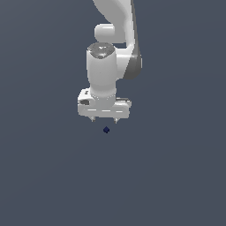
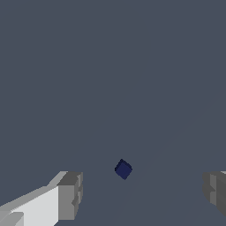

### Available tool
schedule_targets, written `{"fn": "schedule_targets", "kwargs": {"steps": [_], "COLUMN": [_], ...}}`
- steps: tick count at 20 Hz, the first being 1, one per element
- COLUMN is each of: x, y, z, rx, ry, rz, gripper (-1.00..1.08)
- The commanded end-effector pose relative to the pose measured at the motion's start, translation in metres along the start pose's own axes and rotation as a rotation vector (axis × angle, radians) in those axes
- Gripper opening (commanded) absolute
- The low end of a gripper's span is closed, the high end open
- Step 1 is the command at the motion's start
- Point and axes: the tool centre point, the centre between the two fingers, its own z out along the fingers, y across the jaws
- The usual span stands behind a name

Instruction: Pick up the object and move it to a goal position.

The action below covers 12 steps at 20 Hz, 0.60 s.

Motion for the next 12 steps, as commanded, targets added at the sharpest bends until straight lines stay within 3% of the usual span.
{"fn": "schedule_targets", "kwargs": {"steps": [1,12], "x": [-0.001,-0.011], "y": [0.0,0.003], "z": [0.002,0.026], "rx": [-0.001,-0.002], "ry": [-0.002,-0.019], "rz": [-0.013,-0.175], "gripper": [1.0,1.0]}}
